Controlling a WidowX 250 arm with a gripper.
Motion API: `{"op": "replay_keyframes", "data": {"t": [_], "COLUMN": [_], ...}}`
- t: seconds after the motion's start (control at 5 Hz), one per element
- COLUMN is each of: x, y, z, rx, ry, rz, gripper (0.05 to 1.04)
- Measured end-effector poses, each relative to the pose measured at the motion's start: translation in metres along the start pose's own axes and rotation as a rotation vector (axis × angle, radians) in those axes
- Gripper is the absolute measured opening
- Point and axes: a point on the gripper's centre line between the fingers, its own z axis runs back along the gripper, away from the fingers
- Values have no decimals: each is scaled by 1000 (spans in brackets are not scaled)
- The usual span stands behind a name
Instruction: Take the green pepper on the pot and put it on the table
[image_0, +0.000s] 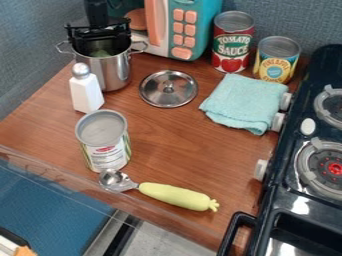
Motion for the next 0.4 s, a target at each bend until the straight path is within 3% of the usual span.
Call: {"op": "replay_keyframes", "data": {"t": [0.2, 0.4], "x": [0, -1], "y": [0, -2], "z": [-1, 1], "rx": [-4, -16], "ry": [-8, -6], "rz": [1, 6], "gripper": [748, 746]}}
